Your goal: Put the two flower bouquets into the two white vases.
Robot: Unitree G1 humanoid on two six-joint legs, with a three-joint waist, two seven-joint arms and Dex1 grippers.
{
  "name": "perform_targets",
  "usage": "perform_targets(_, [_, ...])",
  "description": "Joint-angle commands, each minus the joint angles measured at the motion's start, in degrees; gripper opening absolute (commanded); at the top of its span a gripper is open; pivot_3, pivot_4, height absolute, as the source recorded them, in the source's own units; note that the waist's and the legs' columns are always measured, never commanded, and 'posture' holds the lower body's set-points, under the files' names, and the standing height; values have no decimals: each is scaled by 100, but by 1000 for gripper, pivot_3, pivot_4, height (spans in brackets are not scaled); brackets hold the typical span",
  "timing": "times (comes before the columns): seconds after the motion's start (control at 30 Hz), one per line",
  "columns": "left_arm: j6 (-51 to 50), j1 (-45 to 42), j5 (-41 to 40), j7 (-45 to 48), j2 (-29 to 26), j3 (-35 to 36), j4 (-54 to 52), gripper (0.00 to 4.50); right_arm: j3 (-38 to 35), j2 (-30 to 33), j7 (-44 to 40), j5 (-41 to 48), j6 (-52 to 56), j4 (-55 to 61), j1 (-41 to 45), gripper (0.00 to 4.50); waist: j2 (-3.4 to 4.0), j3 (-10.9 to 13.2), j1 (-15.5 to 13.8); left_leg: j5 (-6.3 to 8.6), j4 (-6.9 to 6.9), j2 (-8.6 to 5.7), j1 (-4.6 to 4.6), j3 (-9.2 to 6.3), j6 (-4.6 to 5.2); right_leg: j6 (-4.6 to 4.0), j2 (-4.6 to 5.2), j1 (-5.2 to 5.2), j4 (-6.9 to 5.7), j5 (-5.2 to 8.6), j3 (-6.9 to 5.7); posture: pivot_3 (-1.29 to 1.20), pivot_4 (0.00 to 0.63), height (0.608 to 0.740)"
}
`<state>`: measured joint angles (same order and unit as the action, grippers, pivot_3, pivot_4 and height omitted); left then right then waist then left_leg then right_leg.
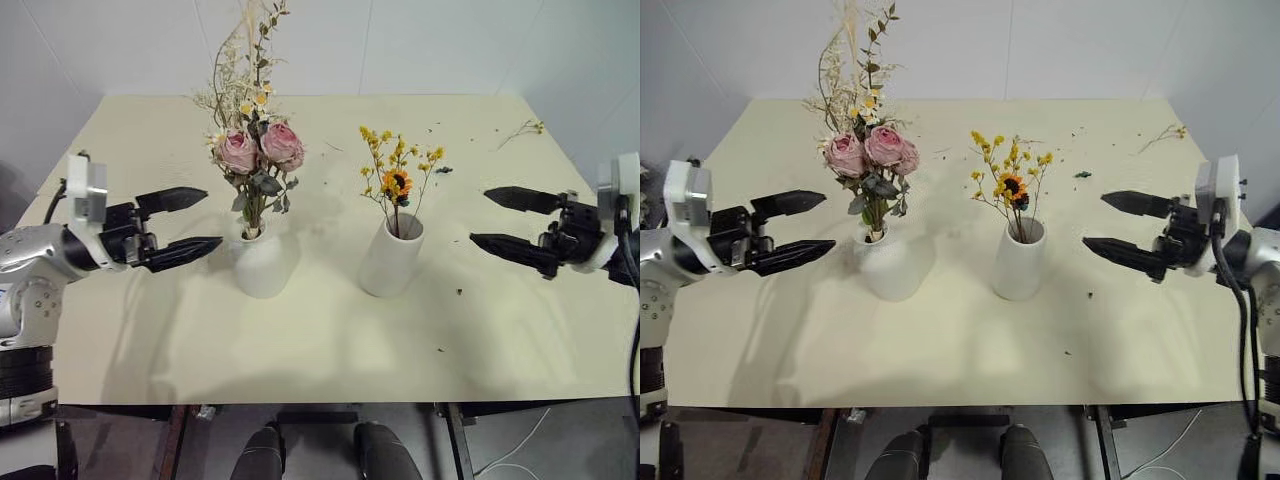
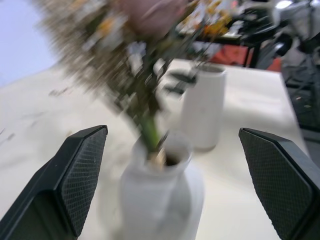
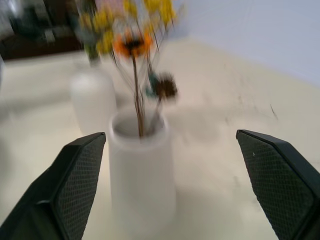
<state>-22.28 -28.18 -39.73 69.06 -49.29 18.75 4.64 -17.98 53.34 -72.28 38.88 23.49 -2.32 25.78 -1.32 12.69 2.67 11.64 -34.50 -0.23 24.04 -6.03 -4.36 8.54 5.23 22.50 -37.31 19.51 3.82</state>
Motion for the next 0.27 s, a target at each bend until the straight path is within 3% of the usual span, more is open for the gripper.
perform_targets(0.03, [362,26,158,139,-138,259,281,4500,-87,68,-143,-166,-348,90,-98,4429,0,0,3,0,-1,0,0,0,0,0,0,0,-1,0,0,0,150,740])
perform_targets(0.27, [412,-62,225,394,-120,57,441,4500,-176,36,-157,-265,-592,168,-318,4429,0,0,-33,0,0,0,1,0,-1,-1,2,0,1,-1,0,0,150,740])
